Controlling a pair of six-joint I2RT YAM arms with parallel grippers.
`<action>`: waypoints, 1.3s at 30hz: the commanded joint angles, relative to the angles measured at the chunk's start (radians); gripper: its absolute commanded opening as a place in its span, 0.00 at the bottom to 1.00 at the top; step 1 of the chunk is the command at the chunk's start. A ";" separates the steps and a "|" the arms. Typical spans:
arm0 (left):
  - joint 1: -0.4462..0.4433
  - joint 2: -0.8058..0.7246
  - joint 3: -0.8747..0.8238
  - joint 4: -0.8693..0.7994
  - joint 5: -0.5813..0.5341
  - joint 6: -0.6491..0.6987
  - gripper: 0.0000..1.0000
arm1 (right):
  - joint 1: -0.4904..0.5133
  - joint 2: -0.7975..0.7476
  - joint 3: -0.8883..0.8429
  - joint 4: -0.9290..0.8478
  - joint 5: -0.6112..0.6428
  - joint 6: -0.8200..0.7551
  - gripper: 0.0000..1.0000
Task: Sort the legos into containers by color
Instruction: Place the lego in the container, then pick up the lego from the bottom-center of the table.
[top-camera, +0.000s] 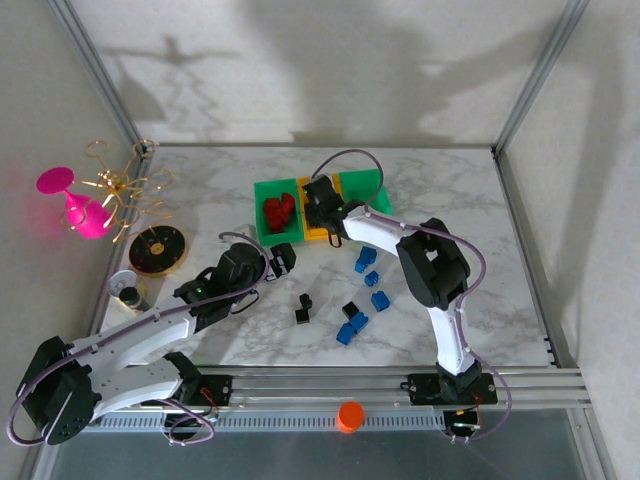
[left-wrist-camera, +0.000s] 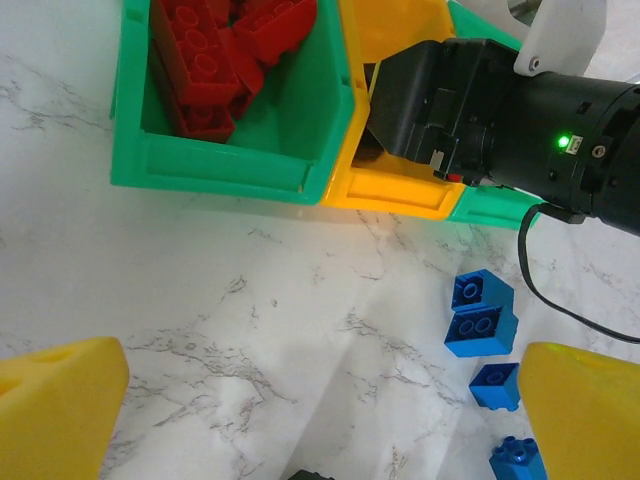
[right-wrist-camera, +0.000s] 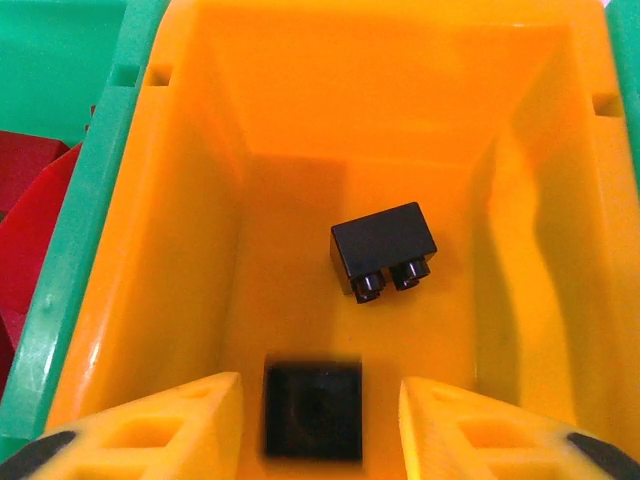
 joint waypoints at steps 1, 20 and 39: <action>-0.006 -0.018 0.026 -0.002 -0.027 0.020 1.00 | -0.003 -0.026 0.028 0.000 -0.007 -0.007 0.49; -0.040 -0.142 -0.047 -0.026 0.045 -0.036 1.00 | 0.016 -0.414 -0.322 -0.022 -0.147 0.064 0.51; -0.223 -0.251 -0.160 -0.037 -0.042 -0.202 1.00 | 0.176 -0.591 -0.658 -0.242 -0.155 0.090 0.62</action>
